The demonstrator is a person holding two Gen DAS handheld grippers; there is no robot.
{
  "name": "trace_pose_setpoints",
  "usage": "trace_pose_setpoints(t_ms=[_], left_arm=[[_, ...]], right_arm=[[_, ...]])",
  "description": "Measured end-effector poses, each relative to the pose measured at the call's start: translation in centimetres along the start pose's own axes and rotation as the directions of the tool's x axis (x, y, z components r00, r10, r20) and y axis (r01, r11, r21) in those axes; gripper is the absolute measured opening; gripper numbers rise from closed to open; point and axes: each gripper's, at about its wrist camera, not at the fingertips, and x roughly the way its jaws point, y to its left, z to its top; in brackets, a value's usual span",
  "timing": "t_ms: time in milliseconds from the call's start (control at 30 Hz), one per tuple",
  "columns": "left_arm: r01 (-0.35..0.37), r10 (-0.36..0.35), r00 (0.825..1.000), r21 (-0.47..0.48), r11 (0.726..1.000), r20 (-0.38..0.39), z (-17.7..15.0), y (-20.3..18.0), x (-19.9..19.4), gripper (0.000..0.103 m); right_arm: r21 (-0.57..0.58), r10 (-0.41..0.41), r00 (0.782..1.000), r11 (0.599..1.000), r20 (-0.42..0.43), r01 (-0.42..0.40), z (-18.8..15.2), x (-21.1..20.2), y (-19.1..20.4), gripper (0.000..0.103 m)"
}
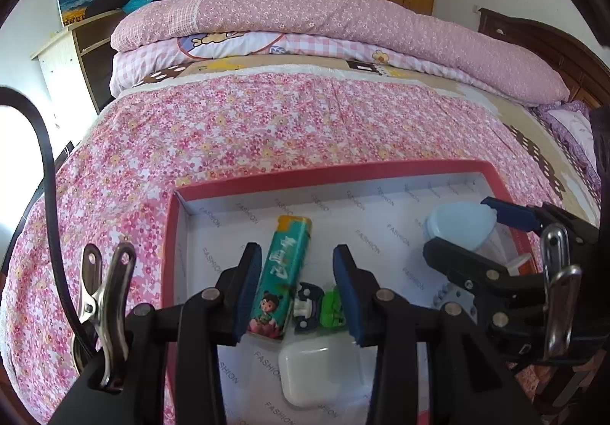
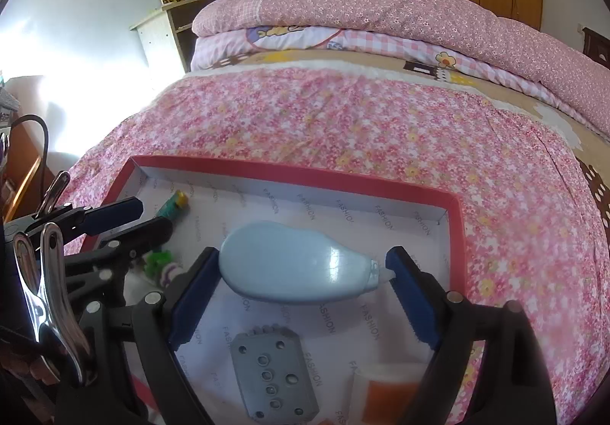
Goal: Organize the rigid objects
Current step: 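Lower the lighter and blue piece into the tray and open both tools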
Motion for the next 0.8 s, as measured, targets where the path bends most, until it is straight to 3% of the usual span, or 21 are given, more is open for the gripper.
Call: trace_pose_setpoints(t_ms=[400,800], left_arm=[[0.002,-0.002,1.0,-0.009,1.0,0.016,-0.8,0.2,-2.3,0.041],[0.021,-0.021,0.999,-0.006,1.0,0.034,-3.1,-0.6,-5.9,0.041]], right_arm=[[-0.001,0.037,0.998,0.999,0.047,-0.037,0.2,-2.7,0.7,0.089],[-0.003,0.066,0.995,0.998,0.075,-0.066,-1.8,-7.1,1.9,0.089]])
